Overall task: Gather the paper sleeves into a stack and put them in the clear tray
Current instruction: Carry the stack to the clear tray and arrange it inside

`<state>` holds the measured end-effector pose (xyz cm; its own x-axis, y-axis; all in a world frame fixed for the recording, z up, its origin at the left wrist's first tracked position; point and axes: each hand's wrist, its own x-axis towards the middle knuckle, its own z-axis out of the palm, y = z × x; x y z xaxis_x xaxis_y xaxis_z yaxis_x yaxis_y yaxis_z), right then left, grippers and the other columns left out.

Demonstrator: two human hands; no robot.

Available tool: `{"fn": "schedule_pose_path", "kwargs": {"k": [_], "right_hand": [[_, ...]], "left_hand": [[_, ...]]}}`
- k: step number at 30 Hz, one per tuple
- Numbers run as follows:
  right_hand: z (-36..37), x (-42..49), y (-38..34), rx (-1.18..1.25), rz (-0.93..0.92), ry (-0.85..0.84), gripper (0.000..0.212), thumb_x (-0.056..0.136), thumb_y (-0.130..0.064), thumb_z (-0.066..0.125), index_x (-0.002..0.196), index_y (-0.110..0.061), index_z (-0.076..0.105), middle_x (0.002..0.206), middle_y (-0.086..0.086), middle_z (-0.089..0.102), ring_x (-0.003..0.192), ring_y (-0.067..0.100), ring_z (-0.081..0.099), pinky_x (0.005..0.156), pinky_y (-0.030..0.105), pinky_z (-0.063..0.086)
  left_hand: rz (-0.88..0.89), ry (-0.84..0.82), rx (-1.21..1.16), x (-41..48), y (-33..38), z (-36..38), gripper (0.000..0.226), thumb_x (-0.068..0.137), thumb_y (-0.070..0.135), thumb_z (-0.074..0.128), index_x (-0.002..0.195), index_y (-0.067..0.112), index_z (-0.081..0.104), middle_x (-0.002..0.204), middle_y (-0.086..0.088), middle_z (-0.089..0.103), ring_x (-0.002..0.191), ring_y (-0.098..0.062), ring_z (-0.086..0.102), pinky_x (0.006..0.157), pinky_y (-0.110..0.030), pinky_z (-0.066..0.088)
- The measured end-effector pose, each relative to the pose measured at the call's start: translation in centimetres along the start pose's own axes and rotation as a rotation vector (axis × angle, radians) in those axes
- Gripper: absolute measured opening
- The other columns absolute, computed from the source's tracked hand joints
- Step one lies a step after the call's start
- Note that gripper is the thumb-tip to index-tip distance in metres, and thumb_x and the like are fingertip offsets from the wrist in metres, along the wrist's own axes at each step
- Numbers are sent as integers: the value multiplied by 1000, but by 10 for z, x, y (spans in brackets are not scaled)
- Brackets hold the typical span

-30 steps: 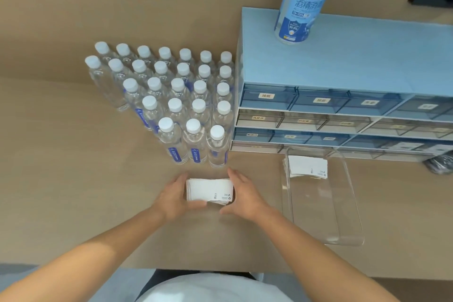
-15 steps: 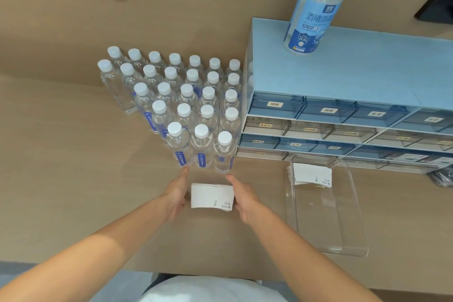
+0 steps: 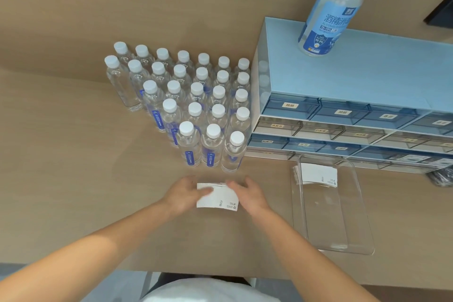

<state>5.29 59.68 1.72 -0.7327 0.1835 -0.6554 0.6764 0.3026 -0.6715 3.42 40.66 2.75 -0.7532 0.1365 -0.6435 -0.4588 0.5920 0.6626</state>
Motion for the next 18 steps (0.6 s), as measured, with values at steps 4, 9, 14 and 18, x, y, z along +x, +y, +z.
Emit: {"fn": "schedule_pose_path", "kwargs": {"k": [4,9,14,18], "right_hand": [[8,4,-1,-736,-385,-116,102,59,-50,84,142,-11,39,140,7,46,135,24,39,113,37,34],[27,19,5,-1160,-444,-100,100,65,-26,85,147,-10,30,145,6,41,140,27,30,119,37,24],[32,18,13,-1108,-431,-36,69,68,-14,83,127,-13,47,132,4,47,123,26,43,105,34,39],[32,15,15,-1050,-399,-25,59,71,-14,81,121,-12,49,128,6,50,122,26,45,97,36,45]], "left_hand": [[307,-24,719,4,5,15,100,71,51,75,148,10,24,155,-8,29,144,-24,28,110,-33,36],[384,23,1029,37,-4,43,87,72,30,78,142,10,32,141,-7,43,132,-24,40,106,-35,40],[372,19,1071,39,-8,42,52,79,16,70,124,11,47,125,-8,56,115,-27,54,93,-34,43],[377,1,1006,36,-7,40,49,78,20,72,119,10,48,124,-8,54,116,-27,52,88,-34,43]]}}
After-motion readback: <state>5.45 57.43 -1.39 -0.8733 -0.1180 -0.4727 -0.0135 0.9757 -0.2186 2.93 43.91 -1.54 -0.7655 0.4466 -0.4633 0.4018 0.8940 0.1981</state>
